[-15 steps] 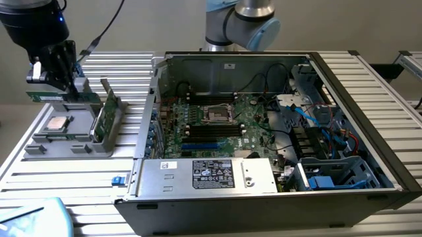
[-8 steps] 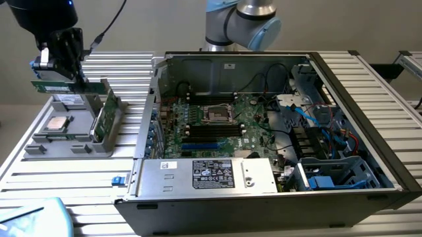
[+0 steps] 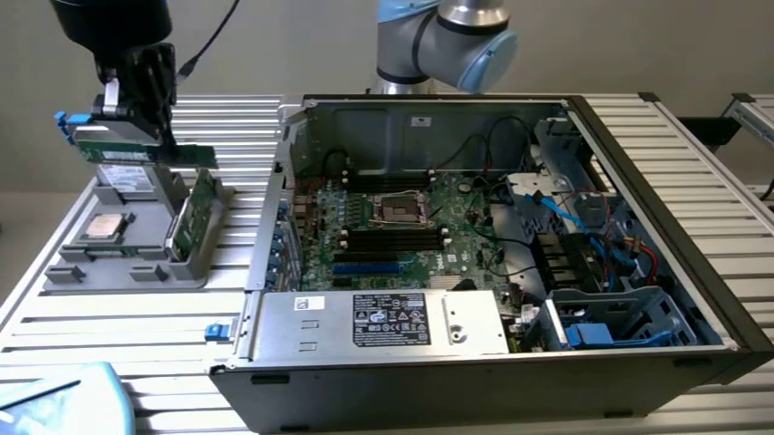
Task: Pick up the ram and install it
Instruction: 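Pick up the ram and move it above insertion slot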
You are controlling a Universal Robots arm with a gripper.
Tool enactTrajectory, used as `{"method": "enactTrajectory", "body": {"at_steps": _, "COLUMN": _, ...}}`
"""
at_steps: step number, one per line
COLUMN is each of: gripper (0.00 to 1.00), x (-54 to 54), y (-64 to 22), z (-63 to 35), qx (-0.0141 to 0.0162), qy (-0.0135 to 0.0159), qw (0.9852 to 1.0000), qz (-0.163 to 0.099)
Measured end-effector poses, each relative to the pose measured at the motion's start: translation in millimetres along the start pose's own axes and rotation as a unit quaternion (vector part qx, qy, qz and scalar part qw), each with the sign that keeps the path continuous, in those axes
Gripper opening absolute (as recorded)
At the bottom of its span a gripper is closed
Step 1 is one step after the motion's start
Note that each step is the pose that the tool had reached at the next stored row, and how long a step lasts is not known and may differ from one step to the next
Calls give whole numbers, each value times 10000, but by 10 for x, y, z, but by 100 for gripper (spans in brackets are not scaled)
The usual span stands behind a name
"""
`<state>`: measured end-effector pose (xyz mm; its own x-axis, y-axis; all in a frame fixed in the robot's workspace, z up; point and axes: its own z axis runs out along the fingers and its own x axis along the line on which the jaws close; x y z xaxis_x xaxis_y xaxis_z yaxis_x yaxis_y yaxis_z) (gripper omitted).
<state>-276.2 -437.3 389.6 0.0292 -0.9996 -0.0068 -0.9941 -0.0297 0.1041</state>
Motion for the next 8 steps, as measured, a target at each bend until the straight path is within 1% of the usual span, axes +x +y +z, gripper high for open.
{"method": "enactTrajectory", "body": {"at_steps": 8, "gripper": 14, "x": 12, "y": -317, "z": -120, "qx": -47, "qy": -5, "qw": 10000, "qz": 0}}
